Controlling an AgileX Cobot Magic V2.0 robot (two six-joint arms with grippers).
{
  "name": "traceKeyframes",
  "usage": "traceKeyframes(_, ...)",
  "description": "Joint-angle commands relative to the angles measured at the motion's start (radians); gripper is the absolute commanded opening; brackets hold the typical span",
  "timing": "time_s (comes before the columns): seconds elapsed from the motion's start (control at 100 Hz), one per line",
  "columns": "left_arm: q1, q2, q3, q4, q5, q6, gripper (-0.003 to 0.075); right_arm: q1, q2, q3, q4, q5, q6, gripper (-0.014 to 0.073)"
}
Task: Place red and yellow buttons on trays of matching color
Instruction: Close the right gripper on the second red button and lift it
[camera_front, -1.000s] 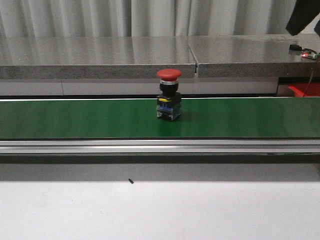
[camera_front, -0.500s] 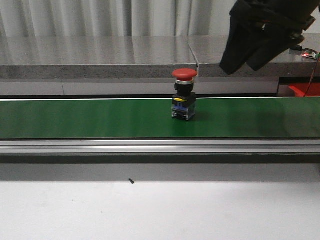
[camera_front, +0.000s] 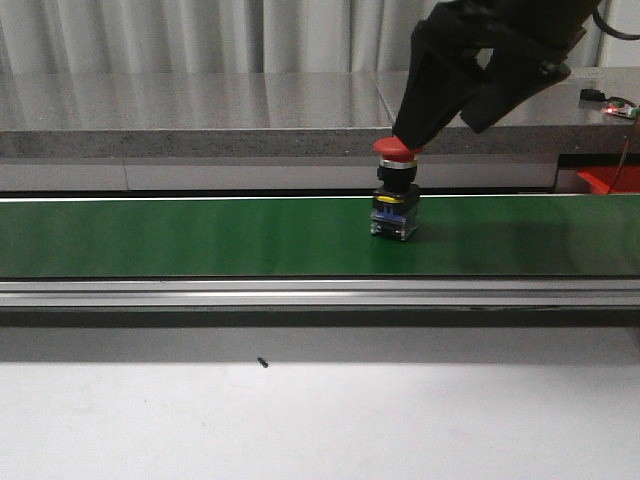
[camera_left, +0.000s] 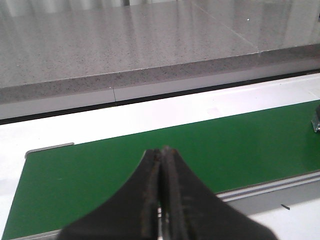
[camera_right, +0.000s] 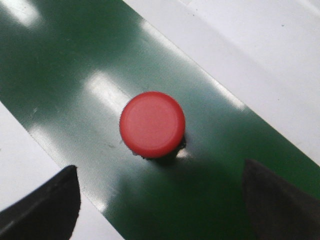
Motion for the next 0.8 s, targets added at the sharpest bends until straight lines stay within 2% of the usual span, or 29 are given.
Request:
traceKeyframes(0.0, -0.003, 0.008, -0.028, -0.024, -0.068, -0.003, -0.002, 0.004, -0.019, -0.026, 0.021, -0.061, -0.012, 0.0647)
traceKeyframes(0.32, -0.003, 0.008, -0.028, -0.024, -0.068, -0.003, -0.002, 0.004, 0.071, -0.083, 0.02, -0.091, -0.022, 0.0647)
traceKeyframes(0.43, -0.003, 0.008, -0.028, -0.024, -0.068, -0.003, -0.002, 0.004, 0.096, -0.104, 0.019, -0.072, -0.022, 0.0623)
traceKeyframes(0.52, -0.003, 0.008, -0.028, -0.024, -0.068, -0.003, -0.002, 0.004, 0.099, -0.107, 0.016, -0.054, -0.016, 0.0517)
traceKeyframes(0.66, -0.003, 0.008, -0.028, -0.024, -0.068, -0.003, -0.002, 0.0, 0.099, -0.107, 0.009, -0.013, -0.011, 0.0256)
traceKeyframes(0.73, -0.003, 0.008, -0.028, -0.024, -0.068, -0.003, -0.002, -0.002, 0.099, -0.107, 0.001, 0.006, -0.01, 0.0199)
traceKeyframes(0.79, -0.003, 0.008, -0.028, -0.024, -0.068, -0.003, -0.002, -0.002, 0.097, -0.107, -0.004, 0.01, -0.003, 0.0194)
